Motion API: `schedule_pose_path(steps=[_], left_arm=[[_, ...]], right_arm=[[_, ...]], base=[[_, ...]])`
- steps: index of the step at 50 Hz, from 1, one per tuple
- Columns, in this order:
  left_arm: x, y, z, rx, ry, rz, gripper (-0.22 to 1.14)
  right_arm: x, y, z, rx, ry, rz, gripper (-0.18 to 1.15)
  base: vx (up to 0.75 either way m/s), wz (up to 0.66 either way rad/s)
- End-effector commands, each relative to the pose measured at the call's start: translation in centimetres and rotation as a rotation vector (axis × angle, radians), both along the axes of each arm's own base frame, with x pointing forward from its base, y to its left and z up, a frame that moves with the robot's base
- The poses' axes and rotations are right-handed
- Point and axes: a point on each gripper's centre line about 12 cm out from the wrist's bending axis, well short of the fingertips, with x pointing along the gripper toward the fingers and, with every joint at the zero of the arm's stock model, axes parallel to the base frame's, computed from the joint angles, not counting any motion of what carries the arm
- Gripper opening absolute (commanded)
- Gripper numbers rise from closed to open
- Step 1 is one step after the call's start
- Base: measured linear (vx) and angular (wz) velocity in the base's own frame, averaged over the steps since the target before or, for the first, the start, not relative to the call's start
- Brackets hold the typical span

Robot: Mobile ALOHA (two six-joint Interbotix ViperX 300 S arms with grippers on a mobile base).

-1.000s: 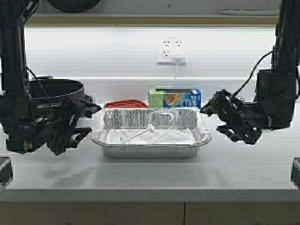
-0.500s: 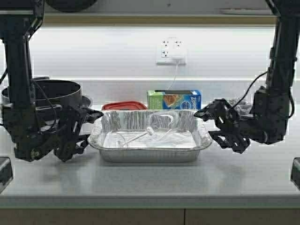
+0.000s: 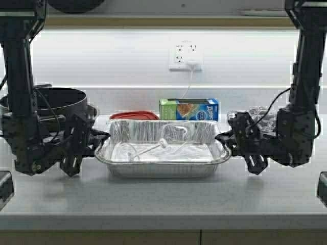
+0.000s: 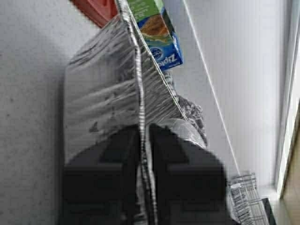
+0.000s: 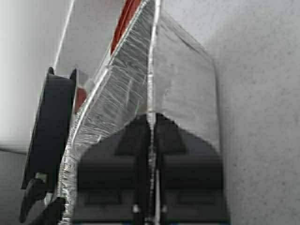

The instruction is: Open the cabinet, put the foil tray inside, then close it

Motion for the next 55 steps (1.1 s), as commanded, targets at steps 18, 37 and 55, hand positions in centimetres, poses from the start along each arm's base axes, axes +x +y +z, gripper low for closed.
schedule_pose_path(steps=[18, 37, 55], left_arm=[[-5.5, 0.4, 10.2, 0.023, -0.046, -0.043, 0.03], [-12.7, 1.5, 18.3, 0.096, -0.066, -0.058, 0.04], [-14.2, 1.3, 22.3, 0.045, -0.125, -0.094, 0.04]], right_arm=[[-8.1, -1.3, 9.8, 0.067, -0.047, 0.013, 0.08], [-14.0, -2.4, 17.2, 0.092, -0.123, 0.027, 0.08], [-16.4, -2.7, 21.3, 0.165, -0.194, 0.043, 0.08]], base=[[0.0, 0.0], [0.0, 0.0], [0.0, 0.0]])
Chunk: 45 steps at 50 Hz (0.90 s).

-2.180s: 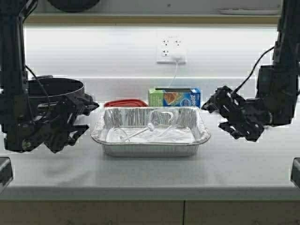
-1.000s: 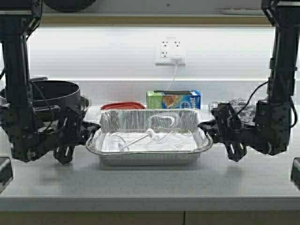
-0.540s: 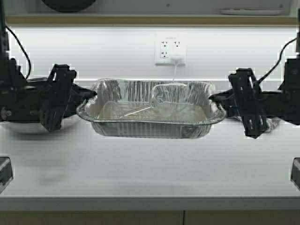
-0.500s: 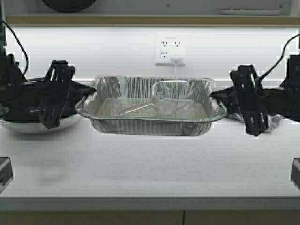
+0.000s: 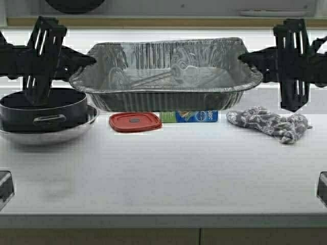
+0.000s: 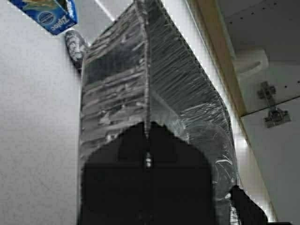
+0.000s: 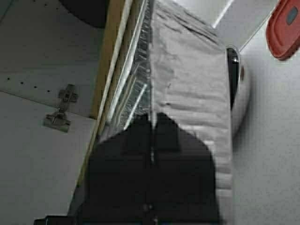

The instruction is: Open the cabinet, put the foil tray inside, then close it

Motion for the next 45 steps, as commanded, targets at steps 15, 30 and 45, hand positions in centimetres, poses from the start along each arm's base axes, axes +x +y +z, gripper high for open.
schedule_pose_path(steps=[15, 30, 45], left_arm=[[0.3, 0.1, 4.3, -0.065, -0.101, -0.001, 0.04], [2.4, -0.4, 8.3, -0.089, -0.162, -0.02, 0.04], [4.4, -0.8, 12.5, -0.124, -0.163, -0.029, 0.04]], right_arm=[[-0.4, -0.4, 3.5, 0.023, -0.098, -0.019, 0.08], [1.1, -0.2, 7.2, 0.027, -0.152, -0.028, 0.08], [3.5, 0.2, 11.3, 0.002, -0.128, -0.037, 0.08]], base=[[0.0, 0.0], [0.0, 0.0], [0.0, 0.0]])
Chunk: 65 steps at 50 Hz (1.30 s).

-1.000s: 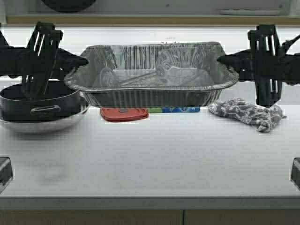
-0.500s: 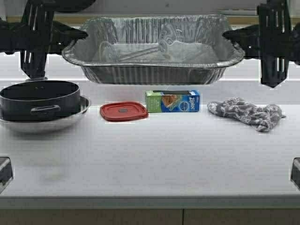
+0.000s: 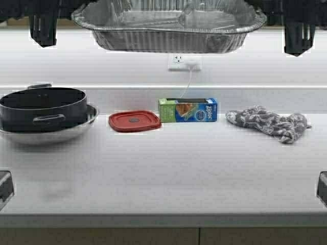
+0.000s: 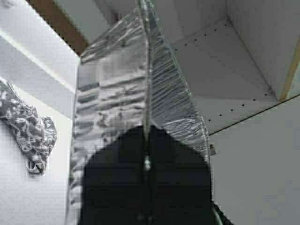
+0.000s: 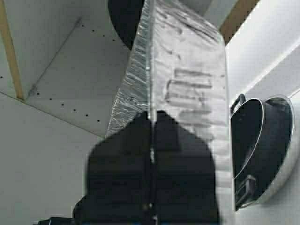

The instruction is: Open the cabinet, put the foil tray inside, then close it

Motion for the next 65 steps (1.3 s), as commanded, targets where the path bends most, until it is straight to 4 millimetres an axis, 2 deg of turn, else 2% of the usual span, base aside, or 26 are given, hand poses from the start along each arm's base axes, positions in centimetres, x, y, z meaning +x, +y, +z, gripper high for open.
schedule_pose_path(steps=[1, 9, 18, 24, 31, 40, 53, 58, 65], left_arm=[[1.1, -0.1, 2.9, -0.007, -0.039, 0.0, 0.04], [2.6, -0.2, 5.3, -0.001, -0.01, 0.009, 0.04], [4.5, -0.6, 8.8, -0.016, -0.024, 0.002, 0.04], [6.5, -0.9, 10.2, -0.005, -0.004, 0.01, 0.04], [9.2, -1.0, 10.4, -0.042, 0.063, 0.027, 0.04], [12.6, -1.5, 10.3, -0.081, 0.113, 0.032, 0.04], [16.9, -1.9, 10.1, -0.079, 0.123, 0.056, 0.04], [18.0, -2.1, 9.9, -0.08, 0.122, 0.059, 0.04], [19.0, -2.2, 9.3, -0.085, 0.138, 0.061, 0.04]], right_arm=[[1.3, 0.2, 2.3, 0.005, 0.007, -0.003, 0.08], [2.9, 0.7, 4.4, -0.005, 0.038, 0.012, 0.08], [4.8, 0.8, 7.2, 0.044, 0.073, -0.004, 0.08], [6.4, 1.0, 9.2, 0.081, 0.093, -0.007, 0.08], [9.0, 0.7, 10.7, 0.085, 0.143, -0.051, 0.08], [12.1, 0.4, 11.5, 0.101, 0.175, -0.093, 0.08], [17.0, 1.0, 12.6, 0.112, 0.156, -0.103, 0.08], [18.4, 1.1, 12.1, 0.129, 0.175, -0.103, 0.08], [19.9, 0.9, 10.1, 0.152, 0.236, -0.112, 0.08]], base=[[0.0, 0.0], [0.0, 0.0], [0.0, 0.0], [0.0, 0.0], [0.01, 0.0], [0.01, -0.01], [0.03, -0.01], [0.08, 0.01], [0.12, 0.01]])
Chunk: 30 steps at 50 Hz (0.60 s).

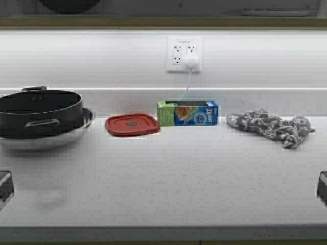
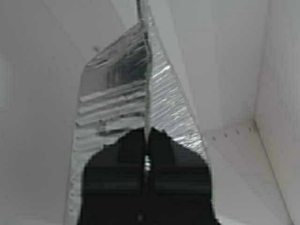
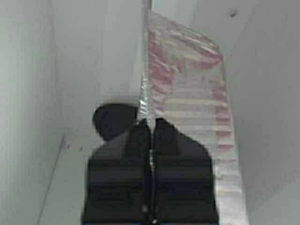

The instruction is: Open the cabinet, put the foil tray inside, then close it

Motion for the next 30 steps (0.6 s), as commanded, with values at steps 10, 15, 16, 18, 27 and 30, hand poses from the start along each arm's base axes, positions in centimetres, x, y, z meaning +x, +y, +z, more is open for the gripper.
schedule_pose_path(steps=[10, 15, 16, 18, 27, 30], left_arm=[[0.6, -0.2, 0.1, -0.025, 0.014, 0.001, 0.04], [0.5, -0.2, -0.4, -0.025, 0.026, 0.0, 0.04], [0.6, -0.2, -0.6, -0.024, 0.032, 0.001, 0.04], [0.6, -0.2, -0.9, -0.027, 0.04, 0.002, 0.04], [0.2, -0.2, -2.0, -0.034, 0.06, -0.007, 0.04], [0.2, -0.2, -2.4, -0.047, 0.063, -0.007, 0.07]], right_arm=[[2.1, 0.1, -1.9, 0.029, 0.032, 0.01, 0.08], [2.4, 0.2, -2.3, 0.03, 0.038, 0.011, 0.08], [2.4, 0.1, -2.4, 0.028, 0.04, 0.01, 0.08], [2.4, 0.0, -2.6, 0.028, 0.045, 0.007, 0.08], [1.9, -0.1, -3.2, 0.029, 0.05, 0.017, 0.08], [1.8, -0.3, -3.2, 0.03, 0.048, 0.013, 0.1]], base=[[0.12, -0.01], [0.11, -0.01], [0.1, 0.0], [0.1, 0.0], [0.09, 0.0], [0.06, -0.01]])
